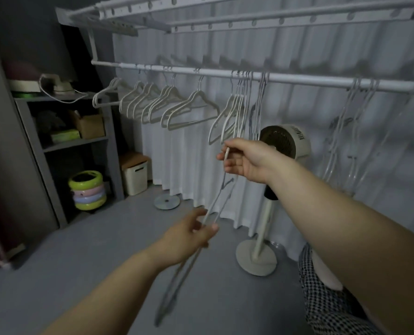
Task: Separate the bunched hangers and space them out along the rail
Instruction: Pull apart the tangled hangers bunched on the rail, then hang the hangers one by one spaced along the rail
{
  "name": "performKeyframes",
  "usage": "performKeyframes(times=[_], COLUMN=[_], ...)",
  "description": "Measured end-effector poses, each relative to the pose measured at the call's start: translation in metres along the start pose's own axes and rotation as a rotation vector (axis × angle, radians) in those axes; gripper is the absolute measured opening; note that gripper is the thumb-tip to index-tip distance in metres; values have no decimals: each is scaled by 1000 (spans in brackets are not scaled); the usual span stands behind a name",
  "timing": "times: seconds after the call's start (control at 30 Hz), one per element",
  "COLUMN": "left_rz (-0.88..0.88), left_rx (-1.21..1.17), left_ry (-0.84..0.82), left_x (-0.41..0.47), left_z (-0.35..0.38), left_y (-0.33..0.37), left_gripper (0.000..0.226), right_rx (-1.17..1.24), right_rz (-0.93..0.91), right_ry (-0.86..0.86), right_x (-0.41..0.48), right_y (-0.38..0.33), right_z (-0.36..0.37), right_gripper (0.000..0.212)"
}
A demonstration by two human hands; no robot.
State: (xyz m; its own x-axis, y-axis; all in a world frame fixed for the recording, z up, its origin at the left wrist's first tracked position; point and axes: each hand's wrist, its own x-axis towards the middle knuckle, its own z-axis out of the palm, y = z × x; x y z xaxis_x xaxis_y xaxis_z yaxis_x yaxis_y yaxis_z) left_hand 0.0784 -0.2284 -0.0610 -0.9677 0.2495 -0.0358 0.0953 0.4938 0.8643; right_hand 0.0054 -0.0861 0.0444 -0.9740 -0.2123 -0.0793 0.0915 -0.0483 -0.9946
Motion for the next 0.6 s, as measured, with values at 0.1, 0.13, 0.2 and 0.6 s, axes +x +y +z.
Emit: performKeyframes(times=[0.1,0.13,0.2,0.6], left_rz=[7,13,22,140], left_rx=[-61,-96,-153,-329], left_ry=[-57,-60,-61,-118], left_x=[-5,-6,-6,70], left_z=[15,16,15,38], left_y=[2,4,8,76], left_gripper=[52,46,33,19], right_rx=[89,91,59,-1461], right_rz=[-36,-36,-31,-319], right_ry=[51,56,68,571], right_x=[-6,-8,-12,4], right_y=[1,1,-1,-38], right_z=[7,7,4,-138], right_gripper=[28,27,25,23])
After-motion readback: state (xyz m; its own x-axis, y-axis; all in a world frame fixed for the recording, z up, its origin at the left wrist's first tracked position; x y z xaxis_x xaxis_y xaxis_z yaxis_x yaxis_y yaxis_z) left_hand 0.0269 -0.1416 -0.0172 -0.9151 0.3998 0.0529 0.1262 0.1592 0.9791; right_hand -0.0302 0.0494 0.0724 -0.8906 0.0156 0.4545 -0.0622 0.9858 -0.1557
